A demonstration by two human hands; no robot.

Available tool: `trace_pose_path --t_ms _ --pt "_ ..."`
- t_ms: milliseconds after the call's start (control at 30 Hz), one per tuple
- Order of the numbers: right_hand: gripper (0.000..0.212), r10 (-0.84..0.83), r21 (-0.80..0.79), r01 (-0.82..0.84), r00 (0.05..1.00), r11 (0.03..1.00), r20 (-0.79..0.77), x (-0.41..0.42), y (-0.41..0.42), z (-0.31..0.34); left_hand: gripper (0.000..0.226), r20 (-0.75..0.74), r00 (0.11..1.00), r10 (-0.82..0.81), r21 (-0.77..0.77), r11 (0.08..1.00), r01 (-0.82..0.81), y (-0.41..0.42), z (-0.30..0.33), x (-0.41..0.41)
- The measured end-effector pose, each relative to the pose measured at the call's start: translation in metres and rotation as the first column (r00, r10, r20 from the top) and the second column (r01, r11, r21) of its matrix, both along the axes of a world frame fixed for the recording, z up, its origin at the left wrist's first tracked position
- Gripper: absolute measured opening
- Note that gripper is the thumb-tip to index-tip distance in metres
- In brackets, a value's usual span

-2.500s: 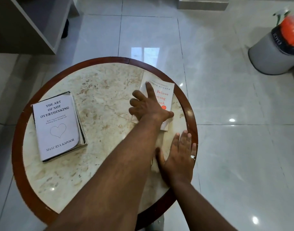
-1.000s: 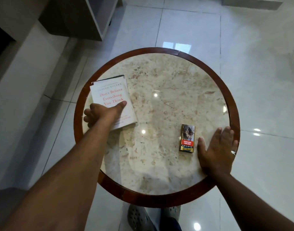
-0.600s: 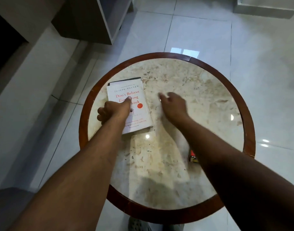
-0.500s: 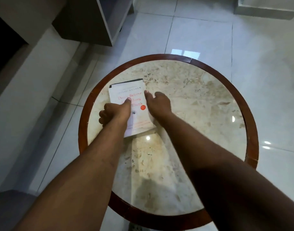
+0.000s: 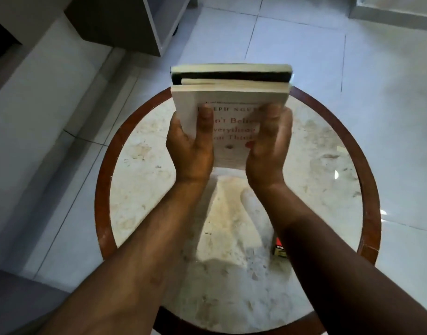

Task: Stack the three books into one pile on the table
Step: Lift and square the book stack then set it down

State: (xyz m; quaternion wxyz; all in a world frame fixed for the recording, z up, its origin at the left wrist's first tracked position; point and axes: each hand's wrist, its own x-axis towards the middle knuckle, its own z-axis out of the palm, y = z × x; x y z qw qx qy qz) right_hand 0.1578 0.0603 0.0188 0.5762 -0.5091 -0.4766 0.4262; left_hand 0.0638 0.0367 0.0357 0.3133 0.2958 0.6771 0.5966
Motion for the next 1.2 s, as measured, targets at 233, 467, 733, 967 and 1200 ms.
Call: trace_pose_path --t_ms 233,467,733,967,1200 --pt "0.058 -0.023 0.003 0.023 1.000 1.000 0.014 0.018 -0.020 -0.039 0.022 -0.036 0.999 -0.012 0.044 0.999 0.014 -0.020 -0.024 0.023" --pt "0.064 -0.020 -0.171 0.031 0.998 0.985 0.067 0.020 -0.013 -0.035 0.019 -0.017 0.999 -0.034 -0.089 0.995 0.032 0.000 -0.032 0.017" --pt "0.056 0.004 -0.496 0.133 0.964 0.858 0.266 0.048 0.035 -0.028 0.048 0.024 0.975 -0.220 -0.542 0.817 0.198 0.051 -0.028 0.017" --pt "0.059 0.111 -0.563 0.186 0.886 0.806 0.451 0.056 0.038 -0.042 0.037 -0.142 0.956 -0.258 -0.634 0.765 0.112 0.046 -0.046 0.034" --pt "0.060 0.136 -0.544 0.275 0.790 0.793 0.598 0.054 0.033 -0.041 0.039 -0.235 0.940 -0.245 -0.620 0.783 0.049 0.036 -0.057 0.036"
